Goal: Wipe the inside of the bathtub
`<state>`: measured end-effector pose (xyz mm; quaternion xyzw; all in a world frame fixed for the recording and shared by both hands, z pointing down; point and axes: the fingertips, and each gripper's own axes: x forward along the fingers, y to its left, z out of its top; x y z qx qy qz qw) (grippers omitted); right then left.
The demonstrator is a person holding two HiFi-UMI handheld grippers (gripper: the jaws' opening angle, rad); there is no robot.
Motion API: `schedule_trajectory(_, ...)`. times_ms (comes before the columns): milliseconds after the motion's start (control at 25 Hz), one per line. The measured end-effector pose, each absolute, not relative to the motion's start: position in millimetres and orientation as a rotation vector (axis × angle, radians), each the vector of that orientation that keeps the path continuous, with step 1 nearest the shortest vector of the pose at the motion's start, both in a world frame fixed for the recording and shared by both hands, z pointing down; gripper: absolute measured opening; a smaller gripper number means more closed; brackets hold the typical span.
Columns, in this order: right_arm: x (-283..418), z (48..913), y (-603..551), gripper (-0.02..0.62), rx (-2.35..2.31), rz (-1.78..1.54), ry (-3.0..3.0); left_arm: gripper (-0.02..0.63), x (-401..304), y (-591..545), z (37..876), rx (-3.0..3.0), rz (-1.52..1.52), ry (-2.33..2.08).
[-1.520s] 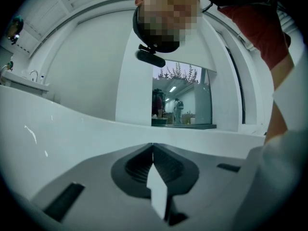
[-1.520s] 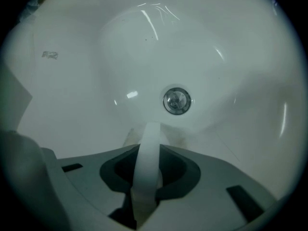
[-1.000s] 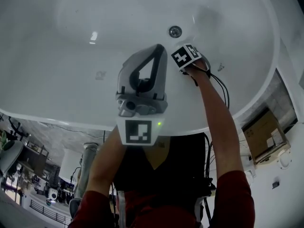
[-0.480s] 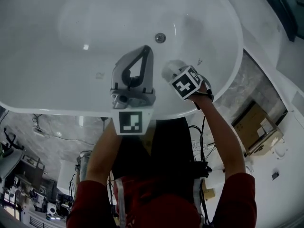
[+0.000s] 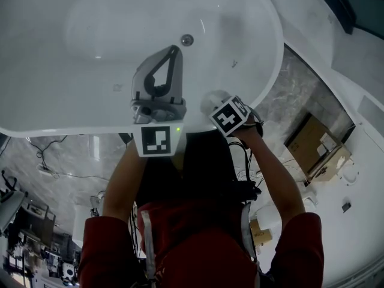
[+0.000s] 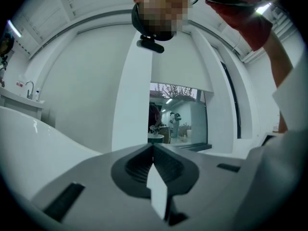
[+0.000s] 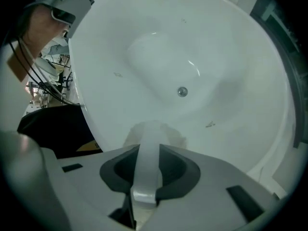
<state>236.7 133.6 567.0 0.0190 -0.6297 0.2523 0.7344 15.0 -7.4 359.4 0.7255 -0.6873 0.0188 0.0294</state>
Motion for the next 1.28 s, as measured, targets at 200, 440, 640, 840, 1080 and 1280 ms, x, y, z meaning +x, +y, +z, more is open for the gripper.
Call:
schedule_trajectory(200,242.0,582.0,137.3,0.092,0.053,0.598,-1.345,0.015,19.8,-3.1,363.8,2.219,0.058,-2.109)
schedule_trajectory(440,239.5,607.9,130.7,0.092,0.041,0.646,-1.302,0.015,21.3,-0.9,378.7,2.206,0.077,-2.103)
schedule_trajectory(640,242.1,631.0,126.7,0.092,0.065,0.655,-1.285,0.015,19.6,-1.0,385.8,2.21,0.099,-2.117)
schedule_trajectory(840,232.4,665.4,126.3,0.092,0.056,0.64,-1.286,0.015,6.4,-0.3,399.3,2.176,0.124,-2.152)
schedule_trajectory(1080,216.9,705.5,120.7,0.092,0.058,0.614,-1.3,0.015,-7.7,3.3,417.1,2.114,0.146,-2.176)
schedule_trajectory(1280,206.2,741.5,115.9,0.092,0.062,0.603,-1.312,0.015,-8.6,-1.5,433.7,2.094,0.141,-2.183)
